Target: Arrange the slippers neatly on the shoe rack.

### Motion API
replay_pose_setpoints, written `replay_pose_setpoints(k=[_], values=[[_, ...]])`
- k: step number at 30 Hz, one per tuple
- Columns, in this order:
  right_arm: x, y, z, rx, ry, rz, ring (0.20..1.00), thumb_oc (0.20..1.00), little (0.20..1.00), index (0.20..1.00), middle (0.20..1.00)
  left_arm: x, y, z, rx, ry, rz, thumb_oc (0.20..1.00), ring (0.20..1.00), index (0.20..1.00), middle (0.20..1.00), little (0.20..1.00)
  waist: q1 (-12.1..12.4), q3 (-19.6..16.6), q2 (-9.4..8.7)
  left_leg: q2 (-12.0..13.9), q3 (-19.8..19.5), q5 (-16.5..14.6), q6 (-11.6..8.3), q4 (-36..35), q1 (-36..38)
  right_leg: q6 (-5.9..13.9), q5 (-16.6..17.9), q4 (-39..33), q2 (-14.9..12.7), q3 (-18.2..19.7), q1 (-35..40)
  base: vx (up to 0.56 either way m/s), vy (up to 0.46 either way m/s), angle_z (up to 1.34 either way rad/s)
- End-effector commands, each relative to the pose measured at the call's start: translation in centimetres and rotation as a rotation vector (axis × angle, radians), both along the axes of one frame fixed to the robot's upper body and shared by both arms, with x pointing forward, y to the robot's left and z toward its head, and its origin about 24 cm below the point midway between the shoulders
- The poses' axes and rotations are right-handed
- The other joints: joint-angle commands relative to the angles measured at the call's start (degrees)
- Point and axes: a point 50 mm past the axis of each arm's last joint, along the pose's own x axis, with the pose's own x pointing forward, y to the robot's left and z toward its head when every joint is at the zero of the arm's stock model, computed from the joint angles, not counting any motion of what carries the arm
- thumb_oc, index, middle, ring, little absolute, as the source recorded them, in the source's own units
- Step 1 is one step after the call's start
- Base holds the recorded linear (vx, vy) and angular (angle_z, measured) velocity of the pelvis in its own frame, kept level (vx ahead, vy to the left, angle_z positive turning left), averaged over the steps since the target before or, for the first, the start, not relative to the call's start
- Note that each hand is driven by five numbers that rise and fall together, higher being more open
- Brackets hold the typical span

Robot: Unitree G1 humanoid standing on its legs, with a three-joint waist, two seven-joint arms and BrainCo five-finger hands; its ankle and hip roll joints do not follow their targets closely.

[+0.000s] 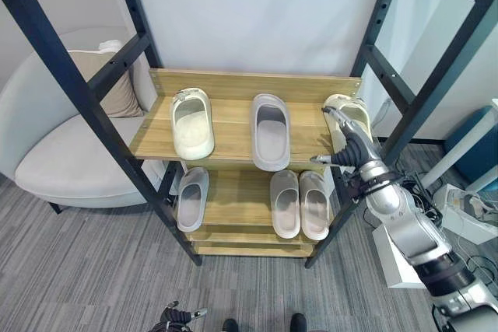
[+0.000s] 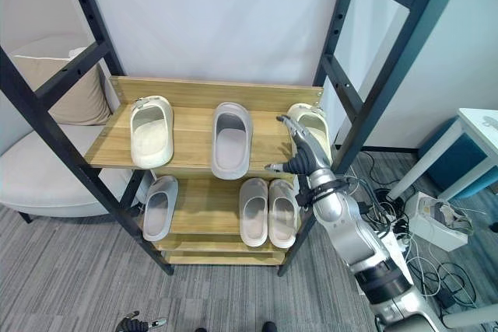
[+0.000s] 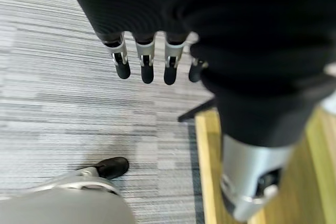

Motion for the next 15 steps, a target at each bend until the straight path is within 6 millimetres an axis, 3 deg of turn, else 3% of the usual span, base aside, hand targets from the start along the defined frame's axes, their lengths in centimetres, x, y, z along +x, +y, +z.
replay_pose_setpoints(k=[1, 6, 11, 15], values=[[0.5, 1.4, 5.3, 0.026, -0.213, 0.049, 1.0, 1.0, 1.0, 1.0, 1.0, 2.0, 1.2, 0.7, 0.043, -0.045, -0.003, 1.0, 1.0, 1.0, 1.0, 1.0, 2.5, 2.21, 0.87, -0.45, 0.12, -2.61, -1.22, 0.03, 1.88, 2.17, -6.56, 0.81, 1.29, -1.21, 5.05, 0.03, -0.003, 0.16], [0.3, 2.5, 5.8, 0.039, -0.233, 0.088, 1.0, 1.0, 1.0, 1.0, 1.0, 2.1, 1.0, 0.7, 0.04, -0.043, -0.011, 1.0, 1.0, 1.0, 1.0, 1.0, 2.87, 2.03, 0.88, -0.53, -0.02, -2.73, -1.23, 0.03, 2.03, 2.23, -6.5, 0.52, 1.3, -1.31, 5.43, 0.02, -0.001, 0.1], [0.0, 4.0, 5.2, 0.061, -0.209, 0.147, 1.0, 1.0, 1.0, 1.0, 1.0, 2.6, 0.3, 0.7, 0.029, -0.057, -0.025, 1.0, 1.0, 1.0, 1.0, 1.0, 2.86, 1.78, 0.84, -0.5, -0.11, -2.89, -1.28, 0.03, 2.7, 2.04, -6.8, 0.4, 1.51, -1.27, 6.18, 0.0, -0.001, -0.01], [0.3, 4.1, 4.6, 0.035, -0.186, 0.14, 1.0, 1.0, 1.0, 1.0, 1.0, 3.4, 0.1, 1.1, 0.025, -0.096, -0.039, 1.0, 1.0, 1.0, 1.0, 1.0, 3.18, 1.97, 0.66, -0.48, -0.35, -2.87, -1.37, 0.03, 2.61, 1.98, -6.85, 0.4, 1.49, -1.74, 6.19, 0.0, 0.0, 0.0]])
